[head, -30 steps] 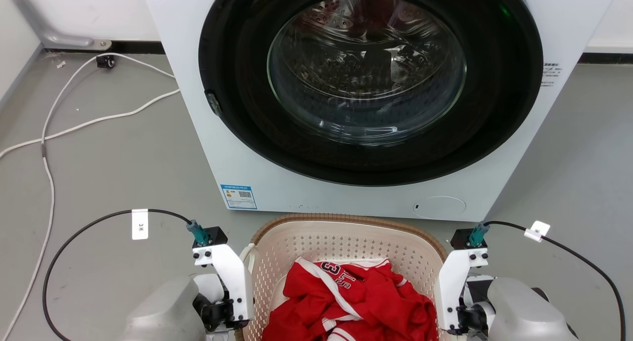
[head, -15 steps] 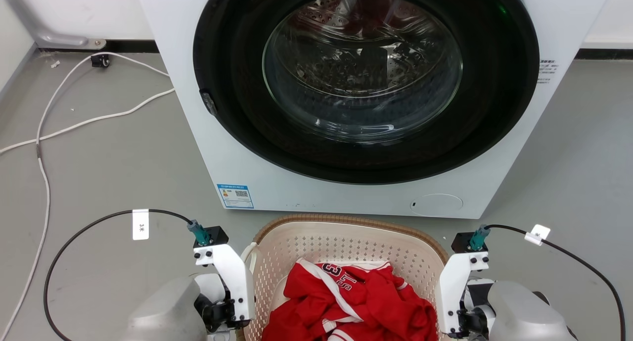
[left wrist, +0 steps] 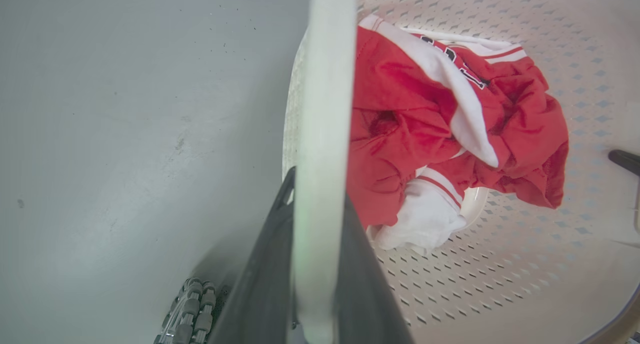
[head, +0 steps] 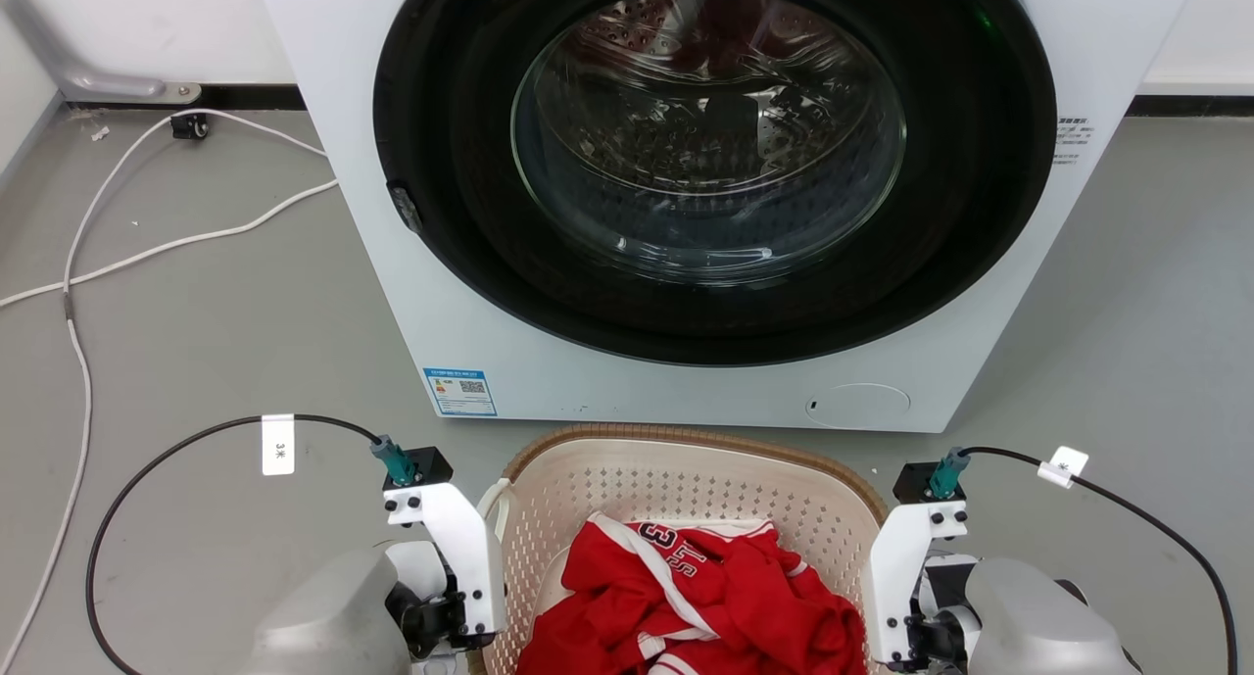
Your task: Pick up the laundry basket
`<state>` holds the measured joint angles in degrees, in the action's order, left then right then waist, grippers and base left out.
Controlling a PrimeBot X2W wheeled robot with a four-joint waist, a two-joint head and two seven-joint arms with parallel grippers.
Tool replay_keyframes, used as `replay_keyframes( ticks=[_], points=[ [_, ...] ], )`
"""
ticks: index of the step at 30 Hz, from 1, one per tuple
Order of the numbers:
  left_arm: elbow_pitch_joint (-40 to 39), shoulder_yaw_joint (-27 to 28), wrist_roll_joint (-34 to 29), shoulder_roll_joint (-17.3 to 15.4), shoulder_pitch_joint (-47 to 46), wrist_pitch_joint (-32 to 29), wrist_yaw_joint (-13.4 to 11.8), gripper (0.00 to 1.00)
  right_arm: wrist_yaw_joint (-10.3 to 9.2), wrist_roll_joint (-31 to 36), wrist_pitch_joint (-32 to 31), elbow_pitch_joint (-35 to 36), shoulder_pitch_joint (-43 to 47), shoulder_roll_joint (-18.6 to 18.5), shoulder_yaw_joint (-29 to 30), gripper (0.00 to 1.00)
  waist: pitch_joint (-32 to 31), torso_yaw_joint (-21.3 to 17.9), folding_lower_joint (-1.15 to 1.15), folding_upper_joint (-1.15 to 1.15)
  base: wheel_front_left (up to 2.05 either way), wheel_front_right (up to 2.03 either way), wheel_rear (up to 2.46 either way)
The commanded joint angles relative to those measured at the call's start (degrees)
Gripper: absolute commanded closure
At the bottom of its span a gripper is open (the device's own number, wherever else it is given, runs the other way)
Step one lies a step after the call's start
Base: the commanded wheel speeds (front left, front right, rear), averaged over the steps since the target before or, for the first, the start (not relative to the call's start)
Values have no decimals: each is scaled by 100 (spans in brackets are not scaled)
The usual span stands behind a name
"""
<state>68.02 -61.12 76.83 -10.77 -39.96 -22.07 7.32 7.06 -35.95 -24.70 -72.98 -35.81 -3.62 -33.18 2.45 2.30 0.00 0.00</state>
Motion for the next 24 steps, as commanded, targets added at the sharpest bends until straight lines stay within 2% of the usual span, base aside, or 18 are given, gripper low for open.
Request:
replay_keyframes(
  ticks=[1,24],
  points=[
    [-70,7,55,105,-117,52,28,100,78,-40,10,27,-13,134,-61,100,-1,-3,0,0,0,0,0],
    [-46,-70,145,119,-104,56,29,100,78,-274,73,-16,-95,138,-294,100,-16,-26,0,0,0,0,0]
  ],
)
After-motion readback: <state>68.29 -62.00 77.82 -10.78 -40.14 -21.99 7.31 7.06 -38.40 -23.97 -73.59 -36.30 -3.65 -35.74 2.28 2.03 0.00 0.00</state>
